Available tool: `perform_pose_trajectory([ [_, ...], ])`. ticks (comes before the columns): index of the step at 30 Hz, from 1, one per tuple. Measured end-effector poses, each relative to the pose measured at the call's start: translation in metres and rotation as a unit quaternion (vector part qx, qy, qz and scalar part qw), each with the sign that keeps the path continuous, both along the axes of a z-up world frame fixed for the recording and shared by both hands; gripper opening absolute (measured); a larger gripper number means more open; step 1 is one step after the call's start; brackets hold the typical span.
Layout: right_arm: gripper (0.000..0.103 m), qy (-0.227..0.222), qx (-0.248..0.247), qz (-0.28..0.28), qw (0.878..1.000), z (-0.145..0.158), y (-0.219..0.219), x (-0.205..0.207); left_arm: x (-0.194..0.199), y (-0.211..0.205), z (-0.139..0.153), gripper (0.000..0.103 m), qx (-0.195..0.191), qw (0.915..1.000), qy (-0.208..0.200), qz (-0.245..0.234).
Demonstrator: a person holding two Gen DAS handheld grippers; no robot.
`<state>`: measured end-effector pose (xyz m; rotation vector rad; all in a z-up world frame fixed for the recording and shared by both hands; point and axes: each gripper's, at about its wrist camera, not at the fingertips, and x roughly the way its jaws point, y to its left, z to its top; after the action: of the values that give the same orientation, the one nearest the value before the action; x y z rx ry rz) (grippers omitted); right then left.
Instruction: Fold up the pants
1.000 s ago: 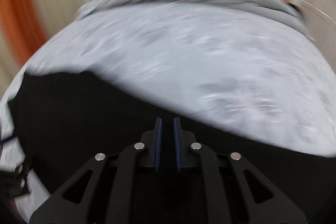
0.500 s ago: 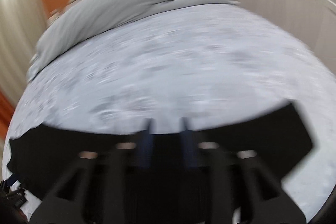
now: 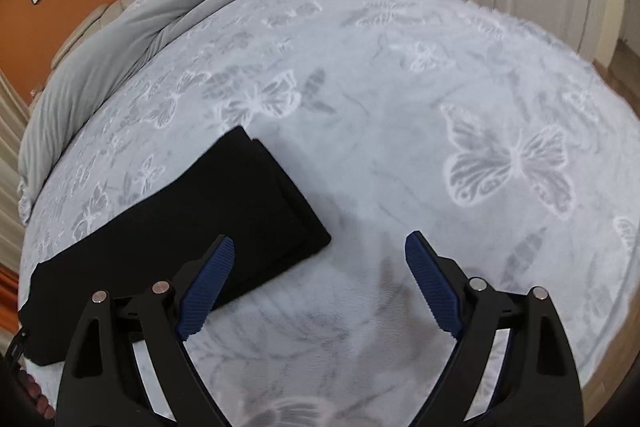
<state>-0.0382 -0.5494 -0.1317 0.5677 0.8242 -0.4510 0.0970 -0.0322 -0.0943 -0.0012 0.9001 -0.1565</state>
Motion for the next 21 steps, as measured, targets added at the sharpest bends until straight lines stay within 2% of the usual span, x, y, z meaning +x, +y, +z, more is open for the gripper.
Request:
perform_pose_trajectory([
  [5, 0.085, 0.006, 0.016, 0.035, 0.999, -0.02, 0.013, 0.017, 0.007, 0.003, -0.014, 0.087, -0.007, 0.9995, 0.03, 0.002],
  [8, 0.075, 0.018, 0.002, 0.049, 0.999, -0.025, 0.023, 0.027, 0.009, 0.003, -0.014, 0.087, -0.008, 0.9995, 0.032, 0.006],
  [9, 0.066, 0.015, -0.007, 0.057, 0.998, -0.023, 0.027, 0.031, 0.009, 0.003, -0.014, 0.087, -0.007, 0.9995, 0.031, 0.006],
  [11, 0.057, 0.013, -0.008, 0.053, 0.998, -0.021, 0.028, 0.035, 0.008, 0.003, -0.014, 0.087, -0.007, 0.9995, 0.031, 0.004],
  [12, 0.035, 0.01, -0.005, 0.047, 0.999, -0.019, 0.028, 0.036, 0.008, 0.003, -0.013, 0.087, -0.008, 0.9995, 0.032, 0.004],
  [13, 0.023, 0.002, 0.01, 0.041, 0.999, -0.016, 0.027, 0.037, 0.009, 0.003, -0.013, 0.087, -0.009, 0.9994, 0.033, 0.004],
  [14, 0.021, -0.011, 0.024, 0.035, 0.999, -0.01, 0.027, 0.038, 0.009, 0.003, -0.013, 0.087, -0.008, 0.9994, 0.032, 0.005],
  [16, 0.019, -0.037, 0.013, 0.039, 0.998, 0.01, 0.038, 0.039, 0.009, 0.004, -0.013, 0.087, -0.007, 0.9995, 0.031, 0.008],
  [21, 0.019, -0.117, 0.006, 0.103, 0.988, 0.066, 0.094, 0.048, 0.009, 0.011, -0.006, 0.087, -0.008, 0.9995, 0.026, 0.017],
])
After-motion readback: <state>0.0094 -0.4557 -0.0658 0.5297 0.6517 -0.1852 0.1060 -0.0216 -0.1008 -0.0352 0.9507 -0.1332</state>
